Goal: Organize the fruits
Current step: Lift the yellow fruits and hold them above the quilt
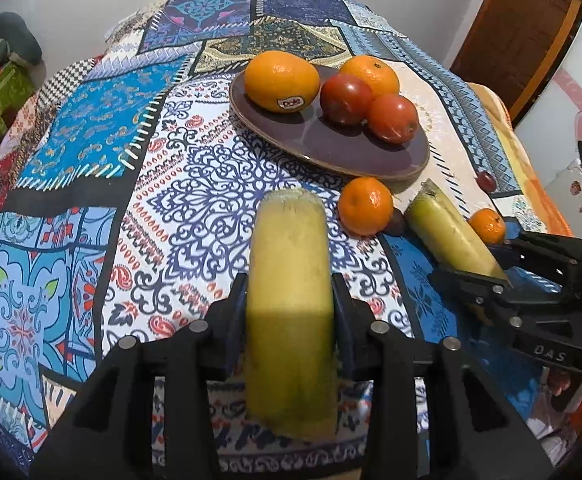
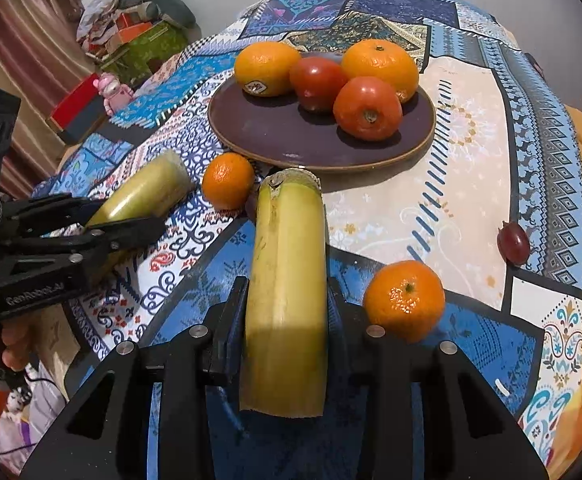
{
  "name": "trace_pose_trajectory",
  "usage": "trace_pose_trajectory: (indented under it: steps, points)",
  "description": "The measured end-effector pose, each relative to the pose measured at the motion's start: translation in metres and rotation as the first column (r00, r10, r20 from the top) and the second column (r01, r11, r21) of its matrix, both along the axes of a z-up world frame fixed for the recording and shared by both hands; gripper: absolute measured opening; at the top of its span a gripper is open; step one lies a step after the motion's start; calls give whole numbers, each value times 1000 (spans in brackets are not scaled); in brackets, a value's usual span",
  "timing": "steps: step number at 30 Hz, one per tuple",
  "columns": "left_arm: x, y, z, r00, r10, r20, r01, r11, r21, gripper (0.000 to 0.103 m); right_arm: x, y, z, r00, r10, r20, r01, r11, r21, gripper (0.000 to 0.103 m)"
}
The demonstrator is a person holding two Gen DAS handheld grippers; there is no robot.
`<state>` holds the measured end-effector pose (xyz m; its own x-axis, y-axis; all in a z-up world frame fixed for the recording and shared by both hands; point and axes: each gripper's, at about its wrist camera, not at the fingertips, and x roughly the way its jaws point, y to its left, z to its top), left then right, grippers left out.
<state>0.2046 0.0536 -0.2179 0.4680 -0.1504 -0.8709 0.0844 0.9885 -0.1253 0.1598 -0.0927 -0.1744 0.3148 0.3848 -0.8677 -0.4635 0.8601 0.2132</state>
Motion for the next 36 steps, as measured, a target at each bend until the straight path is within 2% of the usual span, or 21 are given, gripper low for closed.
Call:
trace_pose_trajectory:
  steps: [5, 15, 20, 23, 28, 31, 34, 35, 36]
  points:
    - [-2, 11, 5, 998, 58, 5, -58, 997, -42, 38, -3, -5, 4, 999, -22, 24, 22, 1000, 15, 33]
    - [-8, 22, 38, 993, 89, 76, -86, 996, -38, 38, 0, -14, 29, 995, -37, 96, 33, 998, 46, 33]
    - [-9, 18, 50, 991, 84, 100, -79, 995, -54, 38, -4, -10, 20, 998, 11, 55, -11, 1000, 5, 33]
    - [-13, 14, 53, 991, 73, 111, -69, 997, -40, 38, -12, -8, 9, 999, 41, 27, -40, 999, -19, 33]
    - [-17, 11, 51, 993, 64, 97, -61, 998, -34, 38, -6, -8, 9, 999, 49, -13, -49, 999, -1, 36]
    - [-18, 12, 48, 993, 70, 92, -67, 997, -39, 38, -2, 1, 2, 997, 75, -13, -75, 996, -43, 36]
    - [-17, 13, 47, 994, 75, 85, -72, 996, -44, 38, 0, 3, 0, 997, 79, -4, -79, 996, -33, 37]
    - [-17, 13, 46, 994, 75, 85, -71, 997, -43, 38, 1, 3, 0, 997, 77, -1, -77, 997, -32, 32]
    - [-17, 12, 46, 994, 74, 84, -71, 997, -41, 38, 2, 2, 0, 998, 70, 7, -70, 997, -28, 32]
